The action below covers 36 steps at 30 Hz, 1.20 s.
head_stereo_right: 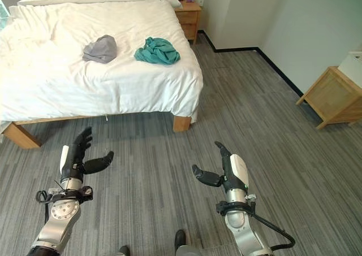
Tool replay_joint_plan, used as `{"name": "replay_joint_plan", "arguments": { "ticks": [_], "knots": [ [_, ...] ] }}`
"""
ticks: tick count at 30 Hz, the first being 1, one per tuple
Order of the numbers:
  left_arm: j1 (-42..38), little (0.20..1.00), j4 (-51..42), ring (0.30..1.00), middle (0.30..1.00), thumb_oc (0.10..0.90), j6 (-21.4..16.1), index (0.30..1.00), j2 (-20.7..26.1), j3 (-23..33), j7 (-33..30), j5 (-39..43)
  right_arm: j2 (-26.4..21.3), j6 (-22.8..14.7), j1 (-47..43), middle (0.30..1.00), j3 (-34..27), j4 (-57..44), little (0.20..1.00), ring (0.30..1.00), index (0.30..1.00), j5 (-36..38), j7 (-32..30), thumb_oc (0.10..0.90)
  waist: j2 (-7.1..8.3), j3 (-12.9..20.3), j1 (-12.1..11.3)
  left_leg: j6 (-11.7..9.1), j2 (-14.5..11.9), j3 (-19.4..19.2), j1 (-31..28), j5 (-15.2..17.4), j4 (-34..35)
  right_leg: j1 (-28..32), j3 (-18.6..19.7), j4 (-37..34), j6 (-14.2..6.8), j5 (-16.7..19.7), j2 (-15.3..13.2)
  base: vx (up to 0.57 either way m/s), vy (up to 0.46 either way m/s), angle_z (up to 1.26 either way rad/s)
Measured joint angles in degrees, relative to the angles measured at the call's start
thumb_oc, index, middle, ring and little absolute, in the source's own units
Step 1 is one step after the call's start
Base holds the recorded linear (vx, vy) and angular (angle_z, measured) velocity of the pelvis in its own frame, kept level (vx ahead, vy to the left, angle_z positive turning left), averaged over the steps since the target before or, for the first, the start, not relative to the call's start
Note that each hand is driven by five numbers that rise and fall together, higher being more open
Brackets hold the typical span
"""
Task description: Pick up bed clothes into laundry basket.
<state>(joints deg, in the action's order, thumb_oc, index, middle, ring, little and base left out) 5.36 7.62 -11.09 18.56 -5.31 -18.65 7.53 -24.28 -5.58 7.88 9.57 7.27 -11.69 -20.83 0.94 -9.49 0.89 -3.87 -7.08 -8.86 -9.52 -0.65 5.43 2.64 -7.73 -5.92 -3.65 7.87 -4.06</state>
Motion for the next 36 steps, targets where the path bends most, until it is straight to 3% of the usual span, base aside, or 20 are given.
{"name": "replay_joint_plan", "arguments": {
  "ticks": [8, 12, 14, 15, 17, 19, 20, 21, 22, 23, 25, 26, 28, 29, 31, 32, 33, 34, 35, 36],
  "knots": [
    [3.8, 0.9, 1.5, 0.9, 0.9, 0.8, 1.6, 0.9, -0.9, -1.6, 0.9, 1.5, 0.7, -3.2, -0.1, 0.9, -1.7, -8.4, 0.9, 0.9, 0.9, 4.1, 2.1, 0.8, 0.58, -0.9, 0.0, 0.1, -0.1, 1.1, 2.2, -0.1, 0.0, -1.5, -1.0, 0.0, -0.6, -0.6, -0.2, 0.03, -0.065, 0.07],
    [5.2, 0.9, 0.2, 0.9, 0.9, 0.8, 1.7, 0.9, -0.5, -0.9, 0.9, 1.3, -4.5, -4.0, -1.0, 0.9, -1.7, -10.5, 0.9, 0.9, 0.9, 1.5, 3.2, 0.8, 0.37, -2.1, -0.3, -0.2, -0.4, 1.5, 2.9, 0.1, -2.4, -1.5, -1.4, 0.0, -0.3, -0.9, 0.3, -0.03, -0.156, 0.05],
    [4.8, 0.9, -1.0, 0.9, 0.9, 0.8, 1.6, 0.9, 0.8, 1.5, 0.6, 1.3, -6.1, -4.3, -2.3, 0.9, -1.8, -10.4, 0.9, 0.9, 0.9, -0.3, 3.3, 0.8, 2.3, -6.3, -2.3, -3.2, -1.2, 1.9, 8.2, 2.6, -15.5, -1.5, -0.5, 0.0, 2.2, -1.7, 0.4, 0.08, -0.21, -0.23],
    [4.7, 0.9, -1.0, 0.9, 0.9, 0.8, 1.6, 0.9, 1.1, 1.9, 0.3, 1.3, -6.1, -4.2, -2.4, 0.9, -1.6, -10.3, 0.9, 0.9, 0.9, -0.6, 3.8, 0.8, 2.85, -7.3, -3.5, -3.6, -1.7, 2.2, 10.8, 2.8, -21.8, -1.3, 0.0, 0.0, 2.5, -1.6, 0.9, 0.12, -0.137, -0.36],
    [4.5, 0.9, -1.0, 0.9, 0.9, 0.8, 1.6, 0.9, 0.6, 2.3, -1.0, 1.3, -6.6, -4.3, -2.6, 0.9, -1.7, -10.4, 0.9, 0.9, 0.9, -0.8, 4.4, 0.8, 2.62, -9.2, -3.8, -4.3, -3.4, 3.3, 19.1, 2.8, -35.7, -0.4, 0.4, 0.0, 3.0, -4.1, 1.2, 0.18, -0.055, -0.27],
    [4.4, 0.9, -1.0, 0.9, 0.9, 0.8, 1.5, 0.9, -0.2, 1.6, -1.1, 1.2, -6.8, -4.2, -2.8, 0.9, -1.9, -10.5, 0.9, 0.9, 0.9, -0.8, 4.4, 0.8, 3.15, -9.7, -3.4, -3.5, -0.4, 2.7, 19.9, 2.7, -30.0, -1.4, 1.0, 0.1, 3.0, -4.4, -0.3, 0.34, -0.016, -0.21],
    [4.6, 0.9, -0.9, 0.9, 0.9, 0.8, 1.4, 0.9, -1.5, 1.0, -1.1, 1.2, -7.6, -4.2, -2.9, 0.9, -2.0, -10.4, 0.9, 0.9, 0.9, -0.8, 4.4, 0.8, 1.38, -9.6, -3.4, -3.3, -0.4, 2.3, 20.5, 3.1, -25.4, -1.4, 0.6, 1.4, 2.6, -5.3, 1.4, 0.39, 0.027, -0.26],
    [4.4, 0.9, -3.3, 0.9, 0.9, 0.8, 1.0, 0.9, -2.4, -0.3, -1.0, 0.8, -8.6, -3.7, -2.7, 0.9, -3.5, -10.3, 0.9, 0.9, 0.9, -0.8, 4.4, 0.8, -2.02, -9.4, -3.7, -2.4, -3.0, 1.3, 21.1, 3.5, -19.5, -7.9, -1.1, 21.0, 4.9, -15.0, 3.0, 0.29, 0.059, -0.31],
    [3.1, 0.9, -2.3, 0.9, 0.9, 0.8, 0.3, 0.9, -2.4, -0.9, -0.8, 0.2, -7.5, -3.4, -3.2, 0.9, -3.6, -8.8, 0.9, 0.9, 0.9, -0.8, 4.5, 0.8, -1.84, -10.8, -4.7, -2.1, -3.4, 1.3, 20.3, 3.4, -20.5, -8.3, -0.4, 23.5, 5.1, -17.3, 3.1, 0.44, 0.083, -0.3],
    [2.9, 0.9, -2.0, 0.9, 0.9, 0.8, 0.9, 0.9, -1.9, -1.5, -0.6, 0.2, -7.2, -2.8, -2.3, 0.9, -3.0, -8.6, 0.9, 0.9, 0.9, -0.7, 4.7, 0.8, -0.41, -9.9, -5.5, -1.9, -2.8, -2.0, 20.5, 4.4, -18.6, -8.9, 1.1, 22.3, 5.6, -17.5, 2.5, 0.43, 0.087, -0.06],
    [1.6, 0.9, -1.0, 0.9, 0.9, 0.8, 1.2, 0.9, -2.0, -1.7, -0.5, -0.5, -7.2, -2.7, -2.2, 0.9, -3.2, -7.7, 0.9, 0.9, 0.9, -0.8, 4.7, 0.8, 0.95, -9.8, -4.7, -2.6, -1.2, -6.3, 23.3, 2.8, -17.0, -7.9, 3.5, 16.4, 6.7, -16.4, 1.4, 0.56, 0.114, 0.19],
    [-0.1, 0.9, 0.7, 0.9, 0.9, 0.8, 1.4, 0.9, -2.5, -1.5, -0.5, -0.9, -7.1, -1.7, -3.4, 0.9, -3.0, -5.9, 0.9, 0.9, 0.9, -0.8, 4.6, 0.8, 1.37, -10.0, -5.4, -2.3, 0.2, -9.2, 23.1, 0.8, -6.7, -4.6, 5.1, 9.1, 6.7, -14.7, 0.6, 0.49, 0.113, 0.08],
    [-1.3, 0.9, 1.3, 0.9, 0.9, 0.8, 1.6, 0.9, -2.5, -1.4, -0.6, -1.0, -7.2, -0.9, -4.4, 0.9, -3.1, -5.2, 0.9, 0.9, 0.9, -0.8, 4.6, 0.8, 1.23, -10.3, -5.9, -1.9, -0.4, -12.3, 24.2, -3.4, 0.2, 0.6, 8.6, 2.7, 5.4, -9.6, 0.7, 0.58, 0.155, 0.13],
    [-0.9, 0.9, 1.2, 0.9, 0.9, 0.8, 1.6, 0.9, -2.8, -1.2, -0.6, -1.3, -7.2, -0.9, -4.4, 0.9, -3.1, -5.3, 0.9, 0.9, 0.9, -1.0, 4.7, 0.8, 0.5, -10.1, -5.9, -1.9, -2.2, -12.9, 23.9, -3.7, -0.5, 2.4, 8.2, 1.7, 3.8, -10.5, 1.0, 0.64, 0.193, -0.26],
    [2.2, 0.9, 0.2, 0.9, 0.9, 0.8, 1.7, 0.9, -2.7, 0.3, -0.8, -2.2, -7.2, -1.4, -4.0, 0.9, -2.6, -7.2, 0.9, 0.9, 0.9, -1.6, 5.1, 0.8, -0.46, -7.9, -7.5, -1.9, -5.0, -13.5, 23.8, -3.2, -4.5, 4.2, 11.0, 1.6, 2.9, -13.1, 0.6, 0.68, 0.18, -0.69],
    [2.9, 0.9, 0.2, 0.9, 0.9, 0.8, 1.8, 0.9, -2.6, 1.0, -0.8, -2.3, -7.2, -1.6, -3.7, 0.9, -2.6, -8.2, 0.9, 0.9, 0.9, -1.8, 5.1, 0.8, -0.21, -7.0, -7.9, -1.2, -4.1, -13.3, 23.1, -5.3, -4.3, 4.5, 12.3, 1.5, 2.1, -13.8, -0.6, 0.45, 0.101, -0.8],
    [3.1, 0.9, 0.2, 0.9, 0.9, 0.8, 2.4, 0.9, -2.3, 1.6, -0.8, -2.9, -7.3, -1.5, -3.2, 0.9, -2.2, -9.4, 0.9, 0.9, 0.9, -2.1, 5.4, 0.8, 1.53, -7.0, -8.8, 0.0, -1.6, -12.6, 22.3, -5.5, -5.8, 4.1, 12.9, 3.7, 0.7, -16.0, -3.7, 0.3, 0.079, -1.0],
    [3.5, 0.9, 0.1, 0.9, 0.9, 0.8, 3.0, 0.9, -2.2, 2.2, -0.8, -3.1, -7.6, -1.5, -2.8, 0.9, -1.2, -9.9, 0.9, 0.9, 0.9, -2.9, 5.7, 0.8, 2.2, -6.9, -9.4, 2.1, -0.1, -13.2, 21.0, -6.9, -6.5, 1.5, 12.4, 11.7, -3.4, -18.0, -5.9, 0.57, 0.133, -0.78],
    [3.4, 0.9, 0.1, 0.9, 0.9, 0.8, 3.3, 0.9, -1.1, 1.8, -0.8, -3.2, -7.2, -1.5, -0.9, 0.9, -0.2, -11.4, 0.9, 0.9, 0.9, -3.8, 6.3, 0.8, 3.42, -6.3, -8.3, 5.6, 2.5, -13.4, 18.6, -5.2, -6.7, 1.3, 11.3, 19.3, -7.5, -17.0, -7.7, 0.56, 0.135, -0.35],
    [3.2, 0.9, -0.4, 0.9, 0.9, 0.8, 3.4, 0.9, 0.0, 1.3, -0.8, -3.2, -6.9, -1.5, -0.2, 0.9, 0.8, -11.9, 0.9, 0.9, 0.9, -4.6, 6.6, 0.8, 4.22, -5.9, -7.6, 6.8, 4.3, -13.6, 16.6, -4.6, -6.4, -0.9, 11.0, 28.9, -11.2, -16.1, -8.9, 0.44, 0.099, 0.07]
  ]
}}
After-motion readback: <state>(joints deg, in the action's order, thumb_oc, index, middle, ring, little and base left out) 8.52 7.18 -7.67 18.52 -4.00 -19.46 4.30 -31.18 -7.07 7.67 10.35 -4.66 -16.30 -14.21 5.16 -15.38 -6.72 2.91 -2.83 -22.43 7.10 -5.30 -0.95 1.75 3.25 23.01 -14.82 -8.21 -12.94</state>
